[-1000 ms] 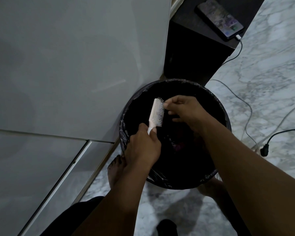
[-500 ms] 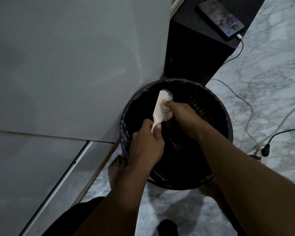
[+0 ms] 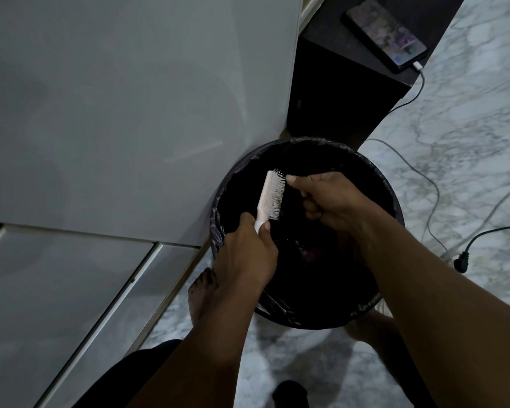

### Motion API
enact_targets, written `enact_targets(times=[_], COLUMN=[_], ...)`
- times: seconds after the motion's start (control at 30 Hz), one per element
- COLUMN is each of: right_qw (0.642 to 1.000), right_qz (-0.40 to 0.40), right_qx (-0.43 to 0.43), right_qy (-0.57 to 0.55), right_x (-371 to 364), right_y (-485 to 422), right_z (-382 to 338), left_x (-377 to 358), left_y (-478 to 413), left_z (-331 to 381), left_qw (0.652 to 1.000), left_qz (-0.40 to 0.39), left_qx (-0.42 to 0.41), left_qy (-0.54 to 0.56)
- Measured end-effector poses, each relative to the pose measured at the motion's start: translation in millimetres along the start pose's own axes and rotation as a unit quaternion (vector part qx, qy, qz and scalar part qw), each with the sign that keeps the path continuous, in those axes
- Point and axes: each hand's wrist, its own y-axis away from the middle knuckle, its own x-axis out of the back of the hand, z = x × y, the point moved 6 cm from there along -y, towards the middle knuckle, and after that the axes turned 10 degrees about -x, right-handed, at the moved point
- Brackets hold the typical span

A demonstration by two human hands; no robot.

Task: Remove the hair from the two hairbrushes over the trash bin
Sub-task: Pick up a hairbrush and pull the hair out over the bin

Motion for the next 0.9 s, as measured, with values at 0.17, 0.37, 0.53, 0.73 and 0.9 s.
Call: enact_targets(times=[0.17,0.37,0.53,0.73,0.9], right_qw=[0.996,0.953,0.948,0.973,0.969], right_qz=[0.074,0.160,0.136,0.071,0.072], right_qx=[0.010,-0.018,0.015,0.076,0.081], right_qy=[-0.053,0.258,0.287,0.208,0.222], right_x=[21,31,13,-9,-8], right_y=[-3,-3,-9,-4,-5], right_z=[-8,1,7,6,11], left_x=[4,6,4,-8,-11], left_y=[1,1,0,-3,-2], left_z=[-6,-3,-1,1,2], left_qw=[0.998,0.998,0.999,0.999,0.998], left_qz=[0.013,0.022,0.007,-0.024,-0.034], left_qx=[0.044,0.052,0.043,-0.007,-0.030], left_qy=[-0.036,-0.023,-0.023,0.027,0.052])
